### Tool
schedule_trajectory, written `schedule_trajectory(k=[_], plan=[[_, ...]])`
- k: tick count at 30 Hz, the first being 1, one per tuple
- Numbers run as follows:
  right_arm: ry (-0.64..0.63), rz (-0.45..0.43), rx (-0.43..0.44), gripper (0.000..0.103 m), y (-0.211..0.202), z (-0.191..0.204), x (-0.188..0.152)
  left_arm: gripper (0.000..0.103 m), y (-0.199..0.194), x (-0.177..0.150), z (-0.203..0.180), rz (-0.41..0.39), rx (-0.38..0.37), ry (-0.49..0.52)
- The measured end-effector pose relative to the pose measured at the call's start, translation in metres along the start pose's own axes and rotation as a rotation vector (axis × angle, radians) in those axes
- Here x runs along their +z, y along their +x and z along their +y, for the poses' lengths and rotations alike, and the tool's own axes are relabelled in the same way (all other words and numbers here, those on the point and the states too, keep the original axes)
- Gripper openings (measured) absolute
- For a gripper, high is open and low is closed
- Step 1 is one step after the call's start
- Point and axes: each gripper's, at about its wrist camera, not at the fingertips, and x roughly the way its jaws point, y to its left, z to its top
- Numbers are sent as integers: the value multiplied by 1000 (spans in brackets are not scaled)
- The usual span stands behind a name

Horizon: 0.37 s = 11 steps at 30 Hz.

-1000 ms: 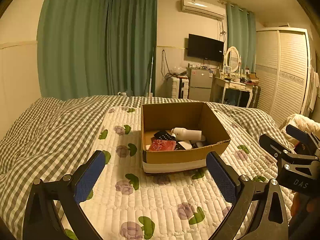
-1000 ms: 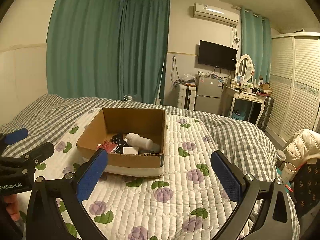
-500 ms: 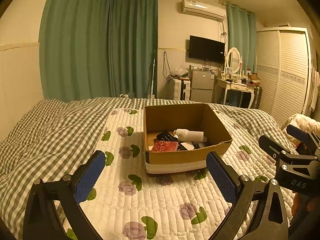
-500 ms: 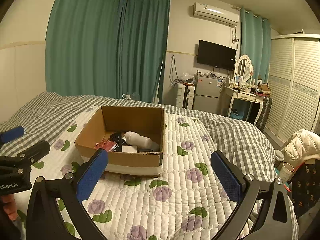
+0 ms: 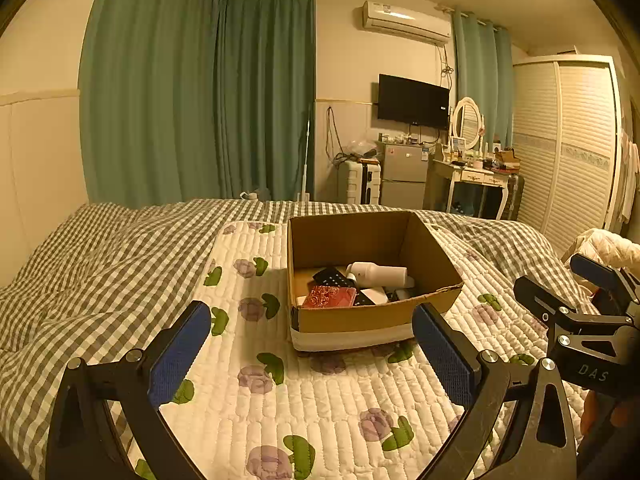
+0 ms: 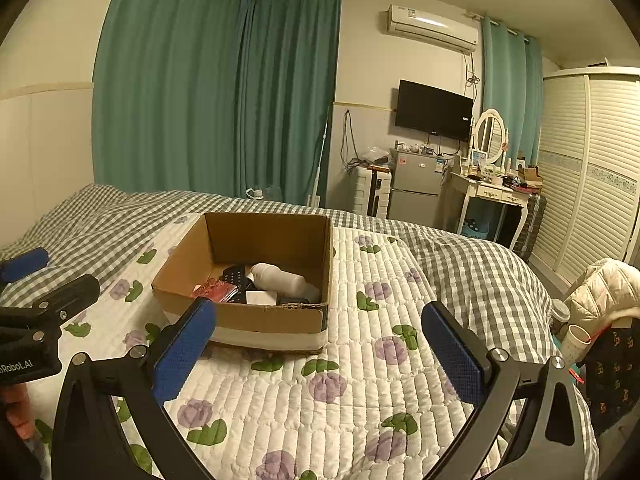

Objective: Organize rigid objects

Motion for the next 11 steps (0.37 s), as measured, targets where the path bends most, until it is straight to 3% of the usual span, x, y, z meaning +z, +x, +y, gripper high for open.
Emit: schedule_trajectory(k=[11], plan=[[-3,8,3,103,1,2,-1,103,1,1,1,1,8,-6]])
